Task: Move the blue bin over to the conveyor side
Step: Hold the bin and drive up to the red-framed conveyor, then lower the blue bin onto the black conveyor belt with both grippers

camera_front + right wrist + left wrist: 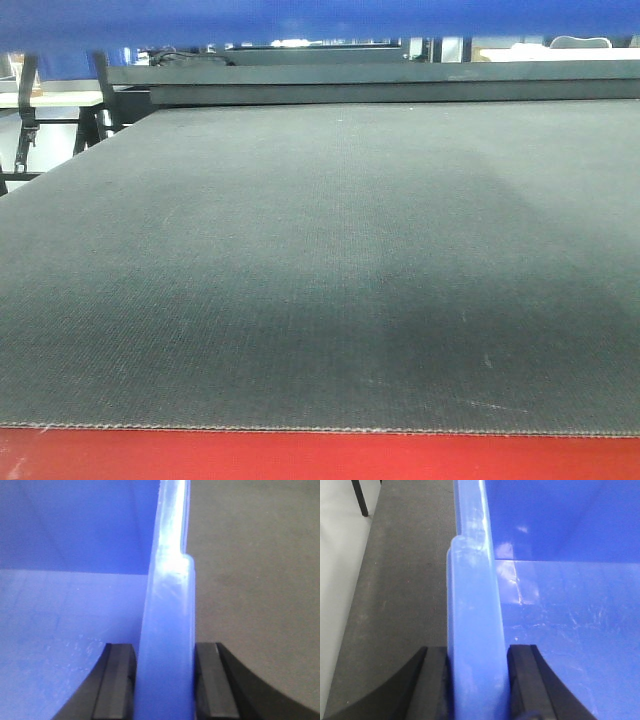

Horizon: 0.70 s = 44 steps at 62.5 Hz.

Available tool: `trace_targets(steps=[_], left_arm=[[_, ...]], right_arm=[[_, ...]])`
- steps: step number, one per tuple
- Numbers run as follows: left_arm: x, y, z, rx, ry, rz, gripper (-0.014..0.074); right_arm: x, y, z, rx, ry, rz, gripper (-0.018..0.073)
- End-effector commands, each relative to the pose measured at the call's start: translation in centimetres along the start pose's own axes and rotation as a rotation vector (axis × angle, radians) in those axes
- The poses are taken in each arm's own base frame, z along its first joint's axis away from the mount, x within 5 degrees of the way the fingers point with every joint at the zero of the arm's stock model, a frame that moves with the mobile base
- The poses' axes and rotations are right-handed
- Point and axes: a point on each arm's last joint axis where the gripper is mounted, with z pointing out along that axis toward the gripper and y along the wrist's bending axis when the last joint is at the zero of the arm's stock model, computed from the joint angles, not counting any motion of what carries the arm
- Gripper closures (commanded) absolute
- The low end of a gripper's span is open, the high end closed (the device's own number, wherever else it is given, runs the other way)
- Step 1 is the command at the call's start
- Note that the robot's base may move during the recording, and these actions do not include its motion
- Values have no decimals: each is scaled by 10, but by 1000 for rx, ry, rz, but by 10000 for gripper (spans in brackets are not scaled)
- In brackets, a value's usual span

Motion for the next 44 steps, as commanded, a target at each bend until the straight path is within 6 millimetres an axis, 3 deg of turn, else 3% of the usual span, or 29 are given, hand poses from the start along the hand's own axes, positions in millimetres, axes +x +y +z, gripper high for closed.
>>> trace_targets(steps=[1, 23, 34, 44], left_arm=[[-10, -4, 9, 19, -114, 35, 615], [29, -13, 93, 116, -241, 92, 615], [46, -11, 113, 135, -265, 94, 615], [48, 1, 134, 85, -208, 56, 615]], right_arm=[[-11, -2, 4, 17, -176, -36, 648], [28, -2, 72, 3, -258, -51, 648], [49, -3, 97, -3, -257, -55, 648], [52, -3, 112, -10, -300, -57, 648]])
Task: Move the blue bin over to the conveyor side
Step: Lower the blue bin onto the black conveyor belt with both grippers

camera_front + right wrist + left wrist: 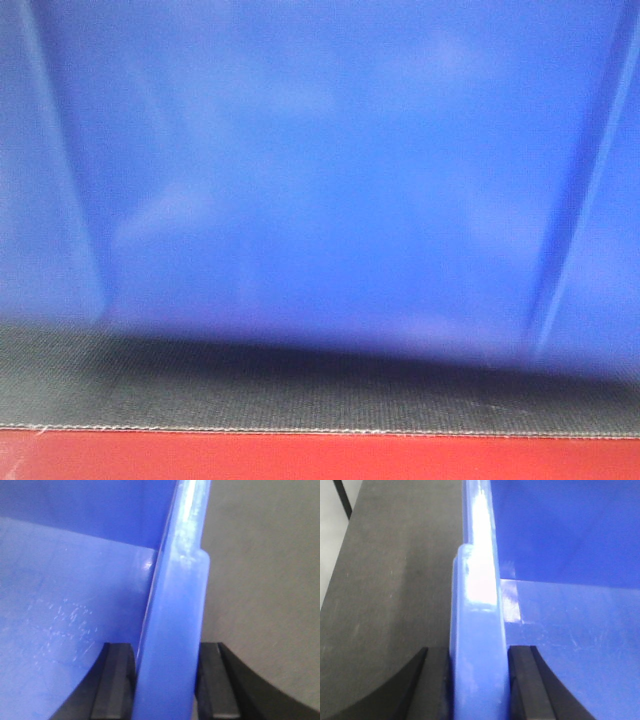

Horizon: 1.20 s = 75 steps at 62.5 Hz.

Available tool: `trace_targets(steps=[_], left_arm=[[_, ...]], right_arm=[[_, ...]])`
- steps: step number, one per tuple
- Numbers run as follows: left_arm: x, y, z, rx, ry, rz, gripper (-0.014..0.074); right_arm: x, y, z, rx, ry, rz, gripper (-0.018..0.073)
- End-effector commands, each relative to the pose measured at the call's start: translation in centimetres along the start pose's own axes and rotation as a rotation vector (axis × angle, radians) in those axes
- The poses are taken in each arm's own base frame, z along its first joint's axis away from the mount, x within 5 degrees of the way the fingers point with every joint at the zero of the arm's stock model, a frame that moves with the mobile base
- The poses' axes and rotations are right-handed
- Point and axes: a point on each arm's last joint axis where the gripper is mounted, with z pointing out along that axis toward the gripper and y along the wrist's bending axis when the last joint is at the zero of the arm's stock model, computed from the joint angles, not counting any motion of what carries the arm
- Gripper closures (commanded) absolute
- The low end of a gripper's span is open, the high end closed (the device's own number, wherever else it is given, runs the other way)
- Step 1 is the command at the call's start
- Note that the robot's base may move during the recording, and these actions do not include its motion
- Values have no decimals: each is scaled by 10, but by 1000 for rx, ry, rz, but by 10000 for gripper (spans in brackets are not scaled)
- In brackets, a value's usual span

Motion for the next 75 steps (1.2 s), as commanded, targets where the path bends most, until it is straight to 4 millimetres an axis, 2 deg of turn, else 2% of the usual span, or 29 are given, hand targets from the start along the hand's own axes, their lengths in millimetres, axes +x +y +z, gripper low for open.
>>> trace_targets(steps=[1, 7, 30, 47, 63, 69, 75], left_arm=[[-18, 1, 1, 36, -153, -28, 615], [-17, 6, 14, 22, -136, -41, 615], [-9, 2, 54, 39, -107, -53, 615], [-6, 2, 66, 42, -98, -54, 615], [-8, 1, 66, 48, -119, -54, 607], [-8, 1, 66, 48, -119, -54, 540], [-8, 1, 66, 49, -121, -54, 388]], right_arm=[[-45, 6, -10, -44, -495, -25, 648], [-49, 7, -3, -47, -524, -25, 648], [-60, 10, 35, -58, -586, -27, 648], [-61, 11, 53, -61, -588, -28, 648], [-60, 11, 55, -60, -579, -28, 643], [-60, 11, 55, -60, -579, -28, 501], [-60, 11, 54, -60, -578, -28, 248]])
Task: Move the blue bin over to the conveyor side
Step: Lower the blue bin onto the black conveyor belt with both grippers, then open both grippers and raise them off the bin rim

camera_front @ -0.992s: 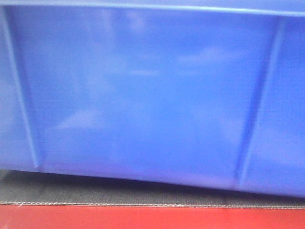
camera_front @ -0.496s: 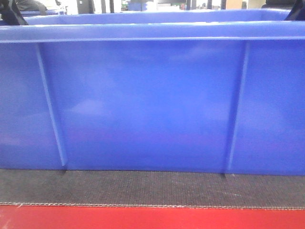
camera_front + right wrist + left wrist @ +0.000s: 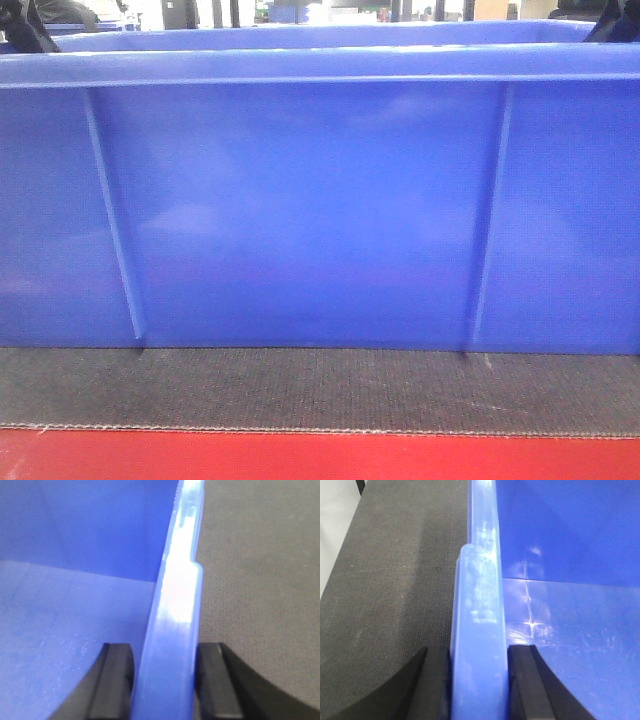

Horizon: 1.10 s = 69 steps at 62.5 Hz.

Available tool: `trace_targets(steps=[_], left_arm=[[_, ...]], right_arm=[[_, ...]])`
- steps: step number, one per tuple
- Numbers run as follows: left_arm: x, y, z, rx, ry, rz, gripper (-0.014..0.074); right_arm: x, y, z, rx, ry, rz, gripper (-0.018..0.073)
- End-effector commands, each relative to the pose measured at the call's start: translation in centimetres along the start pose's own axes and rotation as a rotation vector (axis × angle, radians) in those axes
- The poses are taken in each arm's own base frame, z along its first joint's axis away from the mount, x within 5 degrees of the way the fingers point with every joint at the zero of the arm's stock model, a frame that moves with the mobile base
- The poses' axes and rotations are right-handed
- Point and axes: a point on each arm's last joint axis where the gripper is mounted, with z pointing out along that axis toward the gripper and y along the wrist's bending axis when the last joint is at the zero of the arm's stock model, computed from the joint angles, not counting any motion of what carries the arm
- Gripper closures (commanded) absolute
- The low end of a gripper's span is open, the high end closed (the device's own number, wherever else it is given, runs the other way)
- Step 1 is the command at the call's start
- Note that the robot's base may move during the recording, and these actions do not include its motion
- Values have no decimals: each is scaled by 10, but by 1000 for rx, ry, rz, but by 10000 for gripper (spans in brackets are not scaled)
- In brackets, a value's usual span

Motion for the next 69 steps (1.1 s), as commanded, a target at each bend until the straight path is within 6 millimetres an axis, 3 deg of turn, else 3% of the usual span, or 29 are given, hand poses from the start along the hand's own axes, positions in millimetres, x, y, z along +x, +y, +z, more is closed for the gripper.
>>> trace_targets(steps=[1, 6, 12, 16, 26, 34, 38, 47, 51, 56, 63, 69], left_arm=[[-18, -11, -6, 71, -151, -22, 346], [-20, -12, -7, 74, -161, -22, 212], [-28, -13, -12, 78, -187, -24, 88], [-36, -14, -18, 82, -218, -19, 53], [-58, -15, -41, 77, -299, 19, 63], [-78, -15, -74, 86, -390, 15, 123], [-85, -15, -94, 95, -447, 12, 202], [-91, -13, -138, 105, -540, 6, 490], [-90, -11, -157, 105, -565, 2, 638], [-89, -9, -182, 111, -616, -2, 591], [-87, -7, -212, 124, -695, -5, 593], [-82, -4, -228, 116, -695, -10, 593]], right_arm=[[-41, 8, -12, -44, -412, -21, 211], [-43, 8, -13, -45, -429, -20, 74], [-48, 9, -17, -46, -457, -20, 33], [-53, 9, -22, -47, -477, -20, 42], [-71, 8, -48, -47, -564, -18, 97], [-86, 7, -81, -46, -634, -17, 251], [-92, 7, -99, -46, -670, -16, 358], [-94, 6, -138, -45, -737, -14, 606], [-92, 5, -154, -43, -744, -13, 652], [-87, 4, -172, -41, -745, -12, 634], [-79, 2, -197, -37, -736, -10, 637], [-68, 1, -210, -31, -680, -8, 637]])
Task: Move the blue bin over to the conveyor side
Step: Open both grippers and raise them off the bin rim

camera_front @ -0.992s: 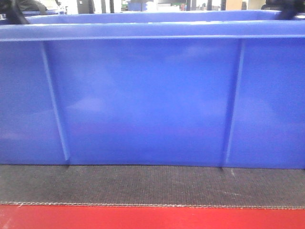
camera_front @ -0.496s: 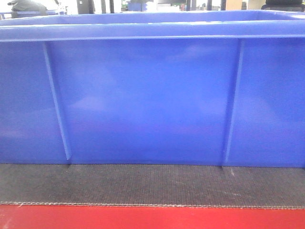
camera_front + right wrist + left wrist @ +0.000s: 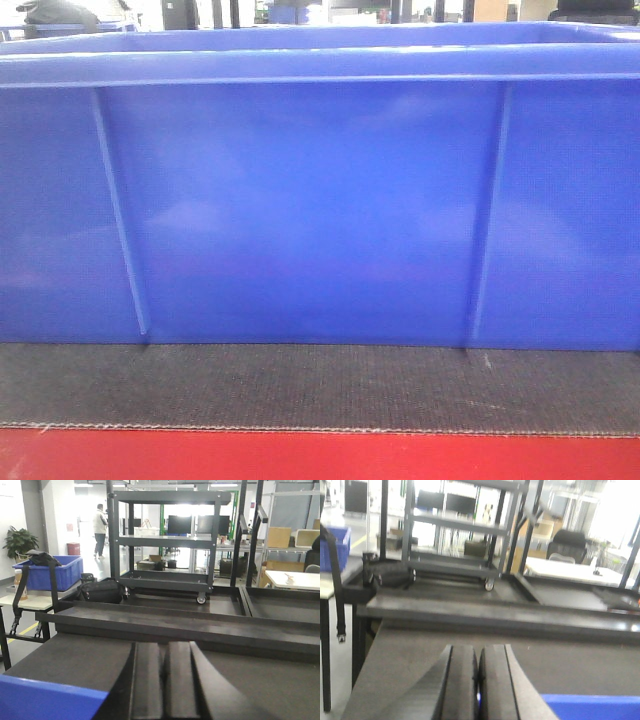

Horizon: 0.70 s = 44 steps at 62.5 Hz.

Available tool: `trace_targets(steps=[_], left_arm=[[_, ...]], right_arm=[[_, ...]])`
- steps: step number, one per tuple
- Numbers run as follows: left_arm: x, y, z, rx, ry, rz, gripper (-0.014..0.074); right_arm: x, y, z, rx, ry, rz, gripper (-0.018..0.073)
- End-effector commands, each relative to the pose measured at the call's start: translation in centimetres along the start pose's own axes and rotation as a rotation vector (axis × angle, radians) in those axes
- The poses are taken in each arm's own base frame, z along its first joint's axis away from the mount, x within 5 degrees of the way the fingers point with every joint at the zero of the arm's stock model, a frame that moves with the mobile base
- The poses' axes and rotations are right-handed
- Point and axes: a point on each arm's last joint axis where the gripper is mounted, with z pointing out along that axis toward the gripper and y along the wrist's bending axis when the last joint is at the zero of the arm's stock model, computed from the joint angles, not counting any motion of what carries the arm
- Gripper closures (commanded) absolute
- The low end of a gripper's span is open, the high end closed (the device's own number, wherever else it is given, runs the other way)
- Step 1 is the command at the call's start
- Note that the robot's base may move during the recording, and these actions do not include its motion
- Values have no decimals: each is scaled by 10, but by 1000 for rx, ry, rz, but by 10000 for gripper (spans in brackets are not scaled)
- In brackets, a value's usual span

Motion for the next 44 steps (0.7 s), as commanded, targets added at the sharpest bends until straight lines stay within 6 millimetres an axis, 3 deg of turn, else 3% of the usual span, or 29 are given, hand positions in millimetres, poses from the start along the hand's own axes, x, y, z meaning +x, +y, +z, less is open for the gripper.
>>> trace_targets(steps=[1, 9, 16, 33, 44], left_arm=[[-10, 0, -19, -3, -14, 0, 594], [1, 4, -37, -33, 65, -1, 594], [23, 7, -50, -26, 73, 2, 594], [107, 19, -87, -14, 141, -1, 594], [141, 31, -107, -82, 170, -29, 594]], right_arm=[[-5, 0, -20, 3, 41, -4, 637], [2, -1, -39, 15, 139, 46, 637], [16, -2, -57, 14, 126, 59, 637], [82, -2, -91, 11, 155, 59, 637], [114, -3, -110, 20, 208, 91, 641]])
